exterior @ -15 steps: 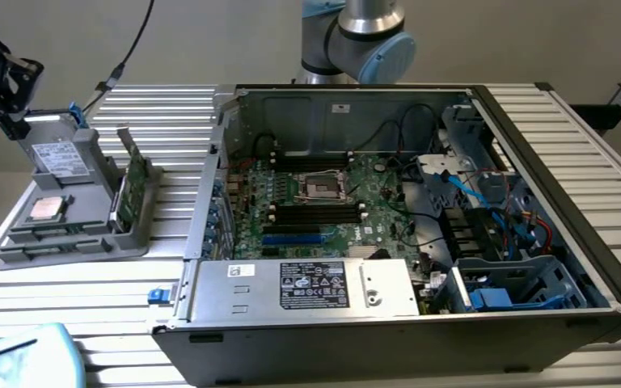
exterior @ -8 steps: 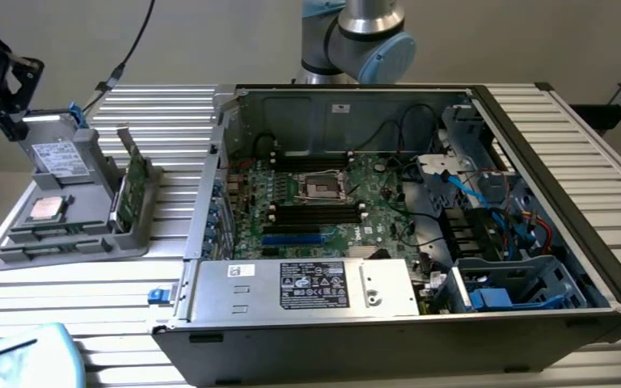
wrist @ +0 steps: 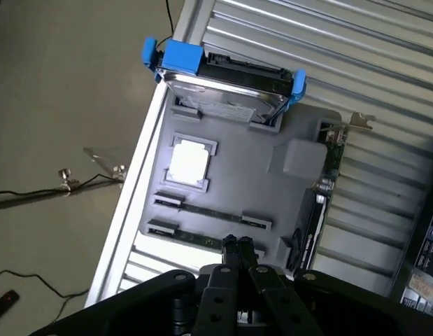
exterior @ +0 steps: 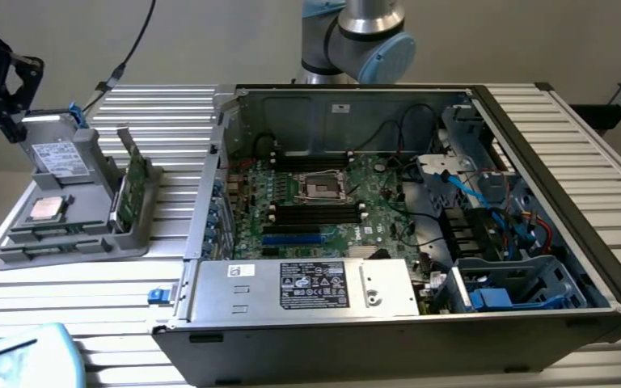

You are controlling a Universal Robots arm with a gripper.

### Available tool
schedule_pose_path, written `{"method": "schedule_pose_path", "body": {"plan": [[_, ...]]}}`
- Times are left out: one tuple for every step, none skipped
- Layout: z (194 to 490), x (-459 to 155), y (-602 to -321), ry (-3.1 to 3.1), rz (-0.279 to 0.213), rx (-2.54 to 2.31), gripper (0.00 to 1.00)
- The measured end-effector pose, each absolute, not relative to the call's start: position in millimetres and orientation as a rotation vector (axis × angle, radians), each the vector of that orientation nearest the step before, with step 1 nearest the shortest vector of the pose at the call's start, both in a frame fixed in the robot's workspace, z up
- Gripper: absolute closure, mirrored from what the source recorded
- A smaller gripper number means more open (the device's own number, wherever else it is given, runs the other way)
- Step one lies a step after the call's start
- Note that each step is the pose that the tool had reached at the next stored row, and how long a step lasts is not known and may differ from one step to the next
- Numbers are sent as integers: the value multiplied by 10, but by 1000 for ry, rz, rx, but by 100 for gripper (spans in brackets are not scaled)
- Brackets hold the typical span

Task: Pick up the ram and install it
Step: 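Pick up the ram and move it above insertion slot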

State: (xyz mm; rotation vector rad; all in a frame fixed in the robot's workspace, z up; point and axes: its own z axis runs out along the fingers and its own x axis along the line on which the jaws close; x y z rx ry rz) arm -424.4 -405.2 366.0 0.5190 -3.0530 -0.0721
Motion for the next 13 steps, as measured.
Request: {"method": "schedule_pose_path", "body": {"plan": [[3657,-4244,-4052,-3048,-72,546,89],[3655,-4244,-4052,-3042,-71,573,89],[3653,-4244,-4052,-3037,-70,600,89],[3650,-4244,-4052,-3031,-69,629,89],[3648,-4244,-4052,-3024,-69,657,89],[3645,-4244,-4052,-3018,-68,683,89],[3642,-4244,-4052,-3011,-68,710,89],[3640,-4244,-4052,-3004,-67,738,89],[3637,-4244,-4052,-2997,-66,764,89],[3634,-4244,-4052,-2989,-65,793,89],[3631,-4244,-4052,-2982,-65,820,89],[3629,-4244,-4052,-2974,-64,846,89],[3626,-4244,-4052,-2966,-63,873,89]]}}
